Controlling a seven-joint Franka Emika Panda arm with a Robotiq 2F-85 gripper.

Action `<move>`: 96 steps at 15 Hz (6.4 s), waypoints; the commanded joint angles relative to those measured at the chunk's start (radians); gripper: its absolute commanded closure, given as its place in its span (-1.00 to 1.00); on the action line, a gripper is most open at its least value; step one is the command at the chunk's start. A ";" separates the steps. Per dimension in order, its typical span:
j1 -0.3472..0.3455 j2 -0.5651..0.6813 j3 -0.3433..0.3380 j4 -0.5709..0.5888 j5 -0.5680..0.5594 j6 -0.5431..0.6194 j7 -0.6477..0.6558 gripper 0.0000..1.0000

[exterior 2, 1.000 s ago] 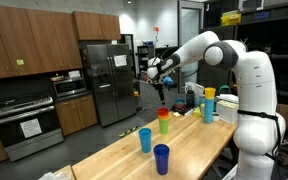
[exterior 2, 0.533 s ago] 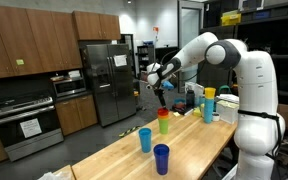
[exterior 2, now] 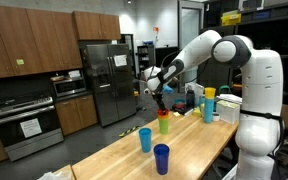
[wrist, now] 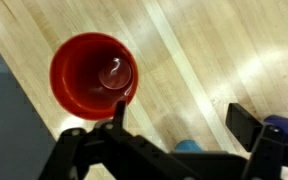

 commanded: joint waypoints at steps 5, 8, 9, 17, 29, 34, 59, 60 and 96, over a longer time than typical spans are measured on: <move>0.023 -0.068 0.008 -0.110 -0.036 0.065 -0.012 -1.00; 0.035 -0.055 0.016 -0.110 -0.046 0.072 -0.009 -1.00; 0.040 -0.058 0.021 -0.116 -0.046 0.074 -0.012 -1.00; 0.073 -0.068 0.051 -0.160 -0.054 0.091 -0.017 -1.00; 0.111 -0.083 0.086 -0.240 -0.113 0.142 -0.008 -1.00; 0.130 -0.094 0.104 -0.276 -0.140 0.164 -0.005 -1.00; 0.138 0.028 0.125 -0.196 -0.062 0.212 -0.233 -1.00; 0.137 0.039 0.127 -0.186 -0.055 0.212 -0.246 -1.00; 0.052 -0.015 0.125 0.004 0.296 0.132 -0.572 0.98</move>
